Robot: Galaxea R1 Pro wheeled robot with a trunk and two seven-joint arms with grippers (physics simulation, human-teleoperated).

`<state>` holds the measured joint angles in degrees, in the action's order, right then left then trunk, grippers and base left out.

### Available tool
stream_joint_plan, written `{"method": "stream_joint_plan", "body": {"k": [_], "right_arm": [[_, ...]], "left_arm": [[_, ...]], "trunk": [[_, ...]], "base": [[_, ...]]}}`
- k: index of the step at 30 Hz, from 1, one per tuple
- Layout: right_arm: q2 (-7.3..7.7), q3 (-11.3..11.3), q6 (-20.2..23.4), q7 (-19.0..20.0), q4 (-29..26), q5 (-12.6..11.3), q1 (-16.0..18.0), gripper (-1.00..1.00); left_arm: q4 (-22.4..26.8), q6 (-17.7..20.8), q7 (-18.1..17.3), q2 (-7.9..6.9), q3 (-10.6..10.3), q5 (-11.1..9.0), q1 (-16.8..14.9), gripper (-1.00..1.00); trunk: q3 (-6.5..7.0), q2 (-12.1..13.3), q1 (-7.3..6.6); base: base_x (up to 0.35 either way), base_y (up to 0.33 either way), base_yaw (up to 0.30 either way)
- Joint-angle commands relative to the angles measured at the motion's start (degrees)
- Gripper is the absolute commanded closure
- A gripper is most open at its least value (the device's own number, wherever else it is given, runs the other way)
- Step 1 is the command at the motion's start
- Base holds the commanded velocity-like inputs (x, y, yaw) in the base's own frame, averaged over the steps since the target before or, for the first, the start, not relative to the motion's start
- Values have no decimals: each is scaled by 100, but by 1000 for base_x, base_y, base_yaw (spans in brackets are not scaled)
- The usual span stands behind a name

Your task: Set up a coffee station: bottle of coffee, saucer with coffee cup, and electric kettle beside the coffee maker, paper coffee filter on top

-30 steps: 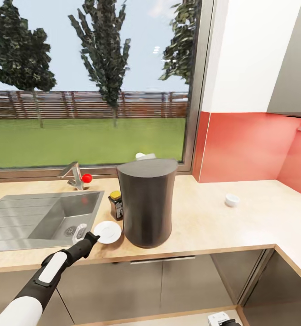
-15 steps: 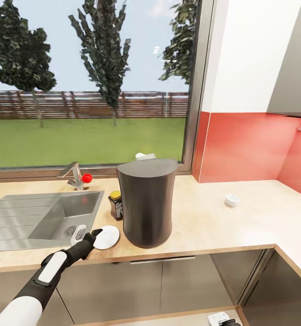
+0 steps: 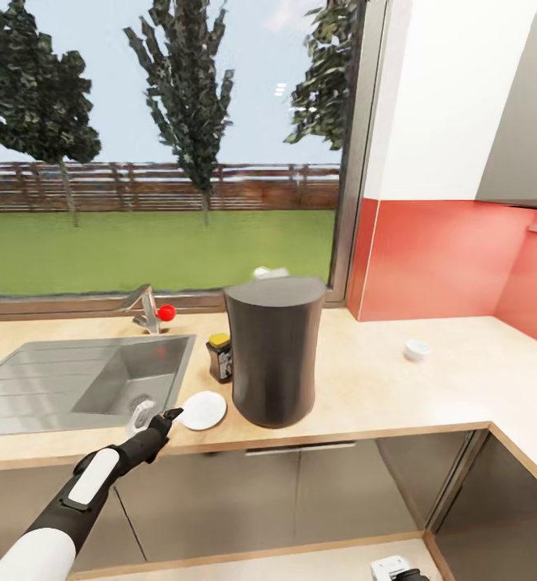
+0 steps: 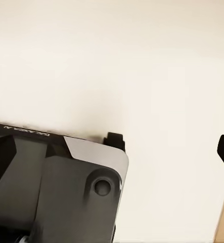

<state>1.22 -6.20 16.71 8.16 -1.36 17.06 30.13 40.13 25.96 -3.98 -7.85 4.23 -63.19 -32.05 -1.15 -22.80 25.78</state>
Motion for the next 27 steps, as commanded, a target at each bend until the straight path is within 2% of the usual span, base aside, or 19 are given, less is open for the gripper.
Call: {"method": "stream_joint_plan", "body": {"k": [1,12,20,24,27], "right_arm": [[1,-48,35,27,-14,60,2,-100],[1,-48,35,27,-14,60,2,-100],[1,-48,35,27,-14,60,2,-100],[1,-50,29,27,-15,57,2,-100],[1,-54,27,27,-22,53,2,-100]], "left_arm": [[-5,41,2,2,17,26,-3,-100],[-4,41,2,3,17,26,-3,-100],[9,41,-20,11,4,26,-3,-100],[41,60,-177,15,-11,15,26,-100],[70,65,-397,17,-13,21,205,-100]], "trunk": [[-13,-12,1],[-13,-12,1],[-13,-12,1],[-13,-12,1],[-13,-12,1]], "base": [[-294,112,0],[-333,19,0],[-339,-93,0],[-300,-53,0],[-184,-14,0]]}}
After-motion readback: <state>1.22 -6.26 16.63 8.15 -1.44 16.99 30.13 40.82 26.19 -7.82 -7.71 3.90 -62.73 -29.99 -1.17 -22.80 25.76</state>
